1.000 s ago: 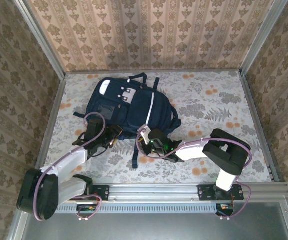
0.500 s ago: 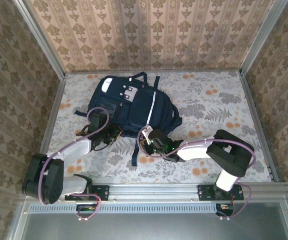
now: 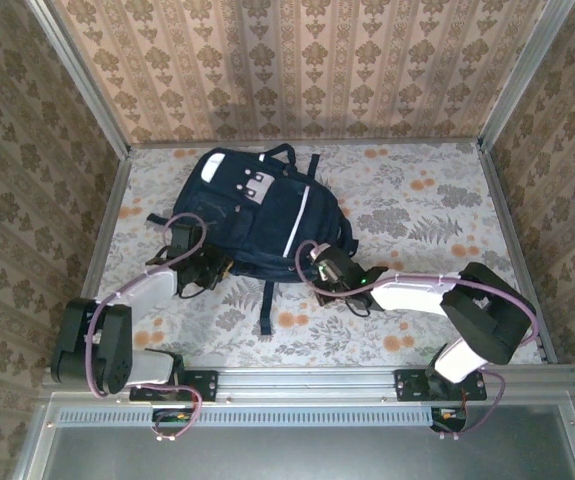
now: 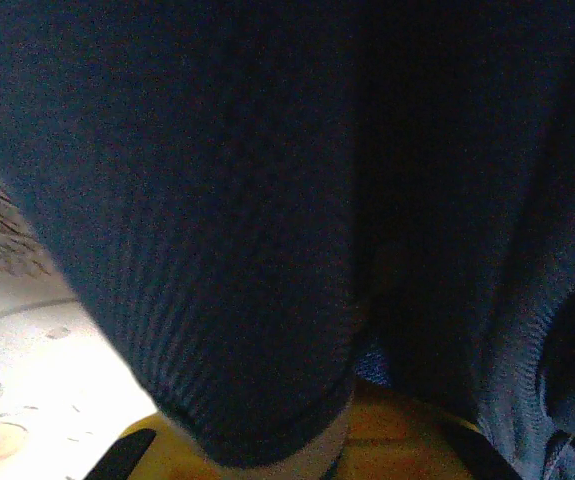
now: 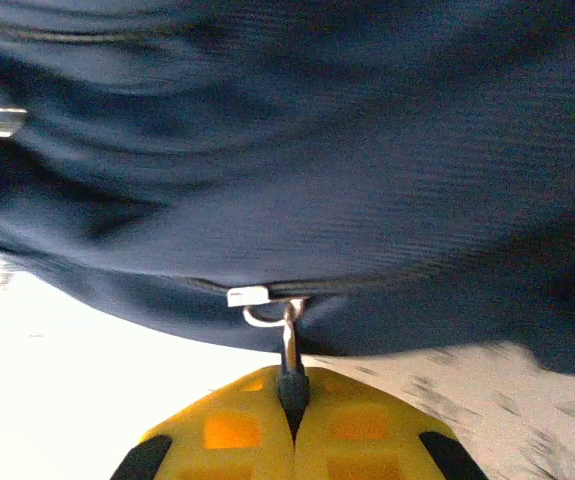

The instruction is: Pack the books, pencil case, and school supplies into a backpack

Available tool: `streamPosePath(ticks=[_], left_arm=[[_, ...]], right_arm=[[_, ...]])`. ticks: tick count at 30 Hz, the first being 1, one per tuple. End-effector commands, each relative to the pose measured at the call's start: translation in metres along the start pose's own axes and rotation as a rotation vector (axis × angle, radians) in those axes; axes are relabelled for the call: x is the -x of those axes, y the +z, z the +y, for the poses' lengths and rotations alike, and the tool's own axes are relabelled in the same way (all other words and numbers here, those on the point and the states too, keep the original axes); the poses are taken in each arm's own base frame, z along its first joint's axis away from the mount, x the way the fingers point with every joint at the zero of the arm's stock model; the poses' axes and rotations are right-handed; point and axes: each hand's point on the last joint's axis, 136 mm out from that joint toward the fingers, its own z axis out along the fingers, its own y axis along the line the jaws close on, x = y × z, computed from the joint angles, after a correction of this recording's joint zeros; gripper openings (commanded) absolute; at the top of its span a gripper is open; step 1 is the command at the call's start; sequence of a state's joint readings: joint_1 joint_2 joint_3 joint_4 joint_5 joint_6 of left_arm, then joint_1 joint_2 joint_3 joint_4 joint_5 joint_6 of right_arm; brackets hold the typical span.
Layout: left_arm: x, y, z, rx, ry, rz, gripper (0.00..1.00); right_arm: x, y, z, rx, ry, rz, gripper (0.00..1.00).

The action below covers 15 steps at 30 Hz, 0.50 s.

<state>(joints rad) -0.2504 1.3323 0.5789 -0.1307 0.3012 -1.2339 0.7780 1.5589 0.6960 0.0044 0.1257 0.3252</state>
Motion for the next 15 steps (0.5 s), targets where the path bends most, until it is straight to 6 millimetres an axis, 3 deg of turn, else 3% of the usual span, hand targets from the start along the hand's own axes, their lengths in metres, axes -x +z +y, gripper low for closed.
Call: streamPosePath(ticks=[1,4,7,11,15], left_arm=[[0.031,-0.005,0.014,0.103,-0.016,-0.128,0.14],[0.035,-0.001,0.01,0.111,-0.02,-0.13,0.14],[0.038,0.01,-0.015,0.067,0.026,-0.104,0.22],[0.024,0.032,-0.075,0.028,0.171,0.05,0.49],[0.009,0.03,-0.108,0.03,0.269,0.113,0.6]], right_arm=[[-0.018,-0.016,-0.051,-0.209,0.134,0.054,0.0],[-0.016,-0.021,-0.046,-0.161,0.157,0.022,0.0],[-0.01,-0.018,0.0,0.075,0.088,0.04,0.0],[0.001,-0.022,0.06,0.278,-0.044,0.032,0.0],[0.023,-0.018,0.095,0.348,-0.093,-0.006,0.0]])
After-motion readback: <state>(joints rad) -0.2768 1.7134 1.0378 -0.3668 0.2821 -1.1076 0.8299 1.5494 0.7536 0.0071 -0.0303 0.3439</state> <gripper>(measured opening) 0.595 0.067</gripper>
